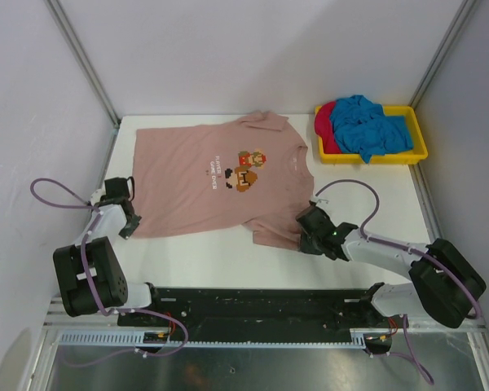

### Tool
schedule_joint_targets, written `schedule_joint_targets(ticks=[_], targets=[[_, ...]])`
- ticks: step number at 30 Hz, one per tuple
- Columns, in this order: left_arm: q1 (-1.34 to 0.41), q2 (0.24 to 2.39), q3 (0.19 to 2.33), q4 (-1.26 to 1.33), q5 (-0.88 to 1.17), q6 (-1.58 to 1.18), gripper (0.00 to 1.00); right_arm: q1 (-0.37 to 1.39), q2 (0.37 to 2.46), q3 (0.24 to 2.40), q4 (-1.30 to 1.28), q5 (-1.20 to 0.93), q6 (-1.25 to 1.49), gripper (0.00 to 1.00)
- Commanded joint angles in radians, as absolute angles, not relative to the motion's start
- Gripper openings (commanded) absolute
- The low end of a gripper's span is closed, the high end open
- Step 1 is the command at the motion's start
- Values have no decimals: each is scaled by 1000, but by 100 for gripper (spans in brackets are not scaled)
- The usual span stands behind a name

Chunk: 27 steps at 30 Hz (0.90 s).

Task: Fold and stack the t-shirts
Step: Flatten out the tshirt

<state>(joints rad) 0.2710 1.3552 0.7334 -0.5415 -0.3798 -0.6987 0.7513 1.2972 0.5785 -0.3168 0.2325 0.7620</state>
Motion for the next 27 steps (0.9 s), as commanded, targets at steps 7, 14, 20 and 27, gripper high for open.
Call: schedule_joint_targets(ticks=[7,14,20,27], targets=[[281,1326,761,-543,-378,-678,0,826,1262,595,-395,196,792,1],[281,1296,755,-546,-390,-659,0,896,1123,609,-523,134,802,0],[280,1283,746,-559,-409,-662,0,942,1057,612,-601,90,794,0],[281,1257,740,-578,-451,-664,0,1041,1063,621,-647,86,805,0]])
